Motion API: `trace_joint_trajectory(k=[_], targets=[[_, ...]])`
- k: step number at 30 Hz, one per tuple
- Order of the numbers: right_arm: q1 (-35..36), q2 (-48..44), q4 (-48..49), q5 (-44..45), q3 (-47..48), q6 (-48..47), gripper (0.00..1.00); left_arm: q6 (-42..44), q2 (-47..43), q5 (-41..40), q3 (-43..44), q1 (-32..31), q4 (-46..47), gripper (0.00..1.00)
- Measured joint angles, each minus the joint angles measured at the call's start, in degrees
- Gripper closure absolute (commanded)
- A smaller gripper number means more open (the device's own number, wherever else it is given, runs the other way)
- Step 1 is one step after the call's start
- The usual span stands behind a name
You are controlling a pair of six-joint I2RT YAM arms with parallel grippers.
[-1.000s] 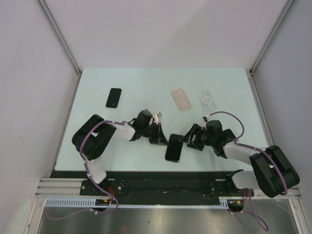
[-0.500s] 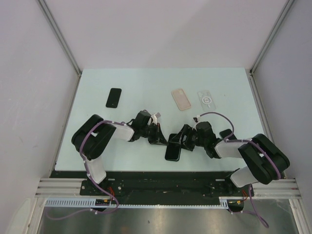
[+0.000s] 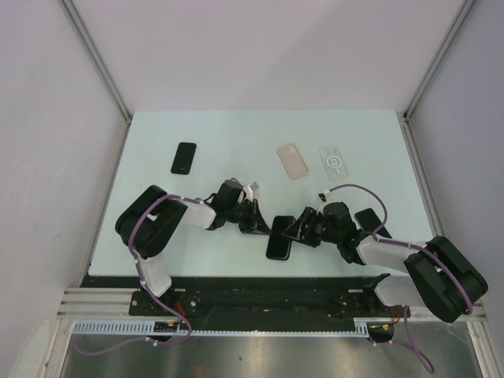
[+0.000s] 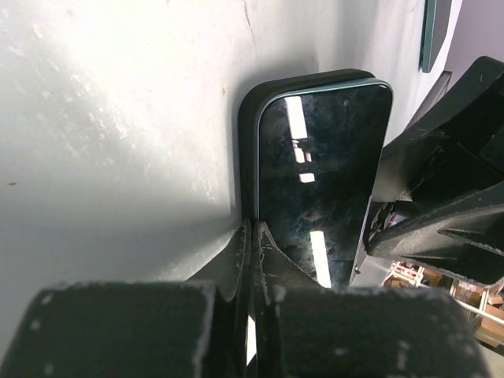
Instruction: Put the phone into the phone case
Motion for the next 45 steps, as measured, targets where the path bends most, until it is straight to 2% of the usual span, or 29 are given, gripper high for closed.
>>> trace_joint_trajectory(k=[4,6,7,8,11,12,17,19,20,23,33,36,37,39,45], targets=[[-0.35,-0.13,0.39,0.0,-1.01,-0.17,0.6,-0.48,-0.02,0.11,-0.44,0.04,0.81,1.0],[-0.5,1.01,1.03,-0.24,-1.16,-0.13,0.68,-0.61,0.0,0.15,-0.61,0.04,1.22,1.0],[-0.59,1.66,1.33,-0.42,-1.16,-0.15,0.73,-0.81,-0.02,0.13,-0.7,0.04,1.36,0.99],[-0.72,2.21,1.77,-0.66,-1.22,-0.07,0.85,-0.96,-0.02,0.13,-0.79,0.04,1.51,0.98],[-1.27,2.62,2.95,-1.46,-1.44,0.98,1.0,-0.96,-0.31,0.0,-1.11,0.11,1.68,0.88],[-1.38,2.62,3.23,-1.62,-1.46,1.01,1.0,-0.96,-0.48,-0.11,-1.33,0.15,1.55,0.82],[-1.51,2.64,3.56,-1.86,-1.66,0.87,0.99,-0.98,-1.07,0.39,-2.12,0.09,0.55,0.74],[-1.51,2.64,3.78,-2.12,-1.66,0.66,0.88,-1.01,-1.07,1.05,-2.12,0.07,0.31,0.7],[-1.51,2.64,3.93,-2.25,-1.66,0.52,0.79,-1.05,-1.07,1.44,-2.12,0.02,0.22,0.7],[-1.51,2.64,4.81,-3.04,-1.66,0.68,0.7,-1.22,-1.07,2.01,-2.12,-0.15,0.17,0.73],[-1.53,1.22,6.16,-5.14,-1.88,0.59,0.65,-1.36,-1.07,2.91,-2.23,-0.11,-0.66,0.91],[-1.53,1.09,6.1,-5.38,-1.88,0.48,0.74,-1.38,-1.07,3.04,-2.38,0.02,-0.74,0.93],[-1.55,1.09,6.14,-5.42,-1.9,0.55,0.84,-1.38,-1.07,3.06,-2.38,0.07,-0.81,0.94],[-1.62,1.09,6.16,-5.49,-1.95,0.79,0.98,-1.38,-1.07,3.1,-2.4,0.11,-0.87,0.94],[-2.01,1.25,5.9,-5.53,-2.05,1.88,1.0,-1.38,-1.07,3.15,-2.43,0.15,-0.87,0.95]])
